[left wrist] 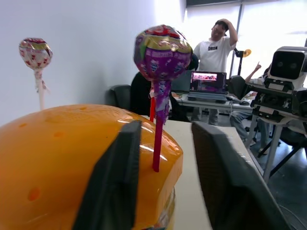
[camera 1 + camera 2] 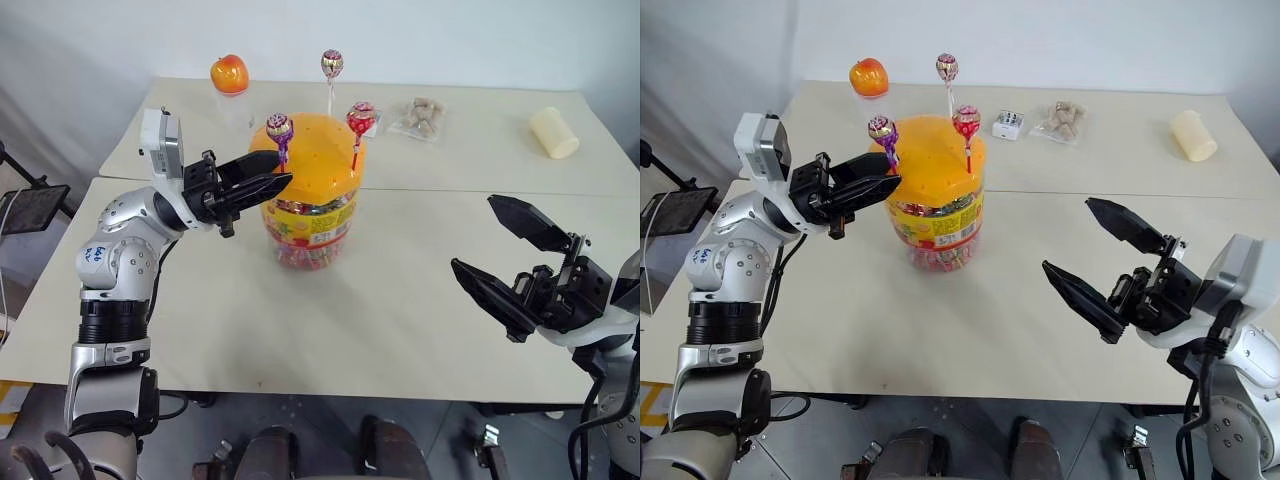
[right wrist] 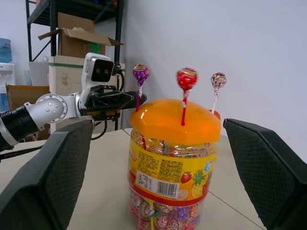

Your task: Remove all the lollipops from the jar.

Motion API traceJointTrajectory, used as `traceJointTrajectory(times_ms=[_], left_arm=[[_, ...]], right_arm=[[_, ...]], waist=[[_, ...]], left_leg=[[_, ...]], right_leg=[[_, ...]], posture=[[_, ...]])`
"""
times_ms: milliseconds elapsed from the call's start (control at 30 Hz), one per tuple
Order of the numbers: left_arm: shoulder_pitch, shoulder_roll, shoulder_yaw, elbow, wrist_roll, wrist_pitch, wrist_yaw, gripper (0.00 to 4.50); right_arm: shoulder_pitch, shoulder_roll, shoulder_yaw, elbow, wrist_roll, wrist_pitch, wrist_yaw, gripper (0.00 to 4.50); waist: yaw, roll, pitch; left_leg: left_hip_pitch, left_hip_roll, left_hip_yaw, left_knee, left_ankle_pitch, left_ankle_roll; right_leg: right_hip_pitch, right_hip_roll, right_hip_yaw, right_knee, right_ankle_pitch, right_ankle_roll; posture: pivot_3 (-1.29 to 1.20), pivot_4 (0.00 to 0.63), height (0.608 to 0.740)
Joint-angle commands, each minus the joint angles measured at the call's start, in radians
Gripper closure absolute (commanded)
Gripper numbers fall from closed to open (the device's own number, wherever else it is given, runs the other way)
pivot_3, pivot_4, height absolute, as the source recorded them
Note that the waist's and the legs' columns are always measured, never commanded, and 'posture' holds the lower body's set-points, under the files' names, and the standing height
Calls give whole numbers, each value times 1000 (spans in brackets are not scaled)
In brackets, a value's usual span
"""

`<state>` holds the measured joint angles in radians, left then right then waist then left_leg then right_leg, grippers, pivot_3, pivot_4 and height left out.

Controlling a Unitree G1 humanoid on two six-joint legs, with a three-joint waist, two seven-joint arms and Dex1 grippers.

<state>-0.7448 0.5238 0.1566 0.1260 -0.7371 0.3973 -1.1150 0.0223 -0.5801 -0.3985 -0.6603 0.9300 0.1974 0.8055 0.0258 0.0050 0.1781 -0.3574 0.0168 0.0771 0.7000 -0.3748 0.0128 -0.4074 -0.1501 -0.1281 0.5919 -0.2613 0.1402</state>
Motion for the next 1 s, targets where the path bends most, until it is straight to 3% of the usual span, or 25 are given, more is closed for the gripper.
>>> traceJointTrajectory(times_ms=[33, 100, 233, 300, 467, 567, 633, 733, 867, 1000], left_arm=[[-13, 0, 10, -33, 5, -13, -5, 3969], [-11, -6, 19, -42, 0, -15, 7, 4469], [-15, -39, 101, -69, -104, 51, 103, 4469], [-28, -62, 204, -68, -200, 101, 233, 4469], [20, -31, 386, -61, -288, 149, 449, 4469], [168, 100, 419, -88, -212, 224, 504, 4469], [322, 239, 401, -90, -123, 311, 525, 4469], [585, 356, 424, -117, -16, 399, 563, 4469], [826, 370, 477, -214, 62, 420, 604, 4469], [920, 343, 495, -309, 35, 506, 617, 4469]], right_arm=[[-9, -4, 3, -19, -9, -19, 4, 0], [-20, -4, 10, -13, -6, -16, 9, 0], [-30, -16, 32, -4, 17, 8, 35, 0], [-36, -25, 53, 1, 16, 6, 77, 0], [-73, -50, 117, 38, -1, 6, 188, 0], [-97, -97, 163, 87, -41, -5, 317, 0], [-111, -132, 197, 125, -63, -8, 410, 0], [-133, -148, 226, 207, -114, -59, 521, 0], [-169, -143, 260, 295, -170, -105, 603, 0], [-188, -136, 266, 329, -182, -113, 617, 0]], waist=[[-1, 0, 0], [-1, 0, 0], [-1, 0, 0], [-1, 0, 0], [-11, -1, 1], [-19, -1, 1], [-28, -2, 1], [-28, -4, 2], [-21, -7, 3], [-1, -8, 3]], left_leg=[[0, 0, 0, 0, 0, 0], [0, 0, 0, 0, 0, 0], [0, 0, 0, 0, 0, 0], [0, 0, 0, 0, 0, 0], [1, 1, -3, -1, 0, 0], [2, 1, -4, -1, 0, 0], [3, 1, -4, -3, -1, 0], [3, 1, -3, -3, -1, 0], [3, 2, -4, -3, -3, 0], [3, 3, -6, -1, -3, -1]], right_leg=[[0, 0, 0, 0, 0, 0], [0, 0, 0, 0, 0, 0], [0, 0, 0, 0, 0, 0], [0, 0, 0, 0, 0, 0], [0, 0, 1, 1, 0, 0], [0, 0, 1, 1, 0, 0], [0, 0, 2, 1, 0, 0], [-1, 1, 2, 1, 0, 0], [-1, 1, 4, 0, 0, 0], [0, 0, 5, 0, 0, 0]], posture=[[0, 150, 740], [0, 150, 740], [0, 150, 740], [0, 150, 740], [0, 150, 740], [0, 150, 740], [0, 150, 740], [0, 150, 740], [0, 150, 740], [0, 150, 740]])
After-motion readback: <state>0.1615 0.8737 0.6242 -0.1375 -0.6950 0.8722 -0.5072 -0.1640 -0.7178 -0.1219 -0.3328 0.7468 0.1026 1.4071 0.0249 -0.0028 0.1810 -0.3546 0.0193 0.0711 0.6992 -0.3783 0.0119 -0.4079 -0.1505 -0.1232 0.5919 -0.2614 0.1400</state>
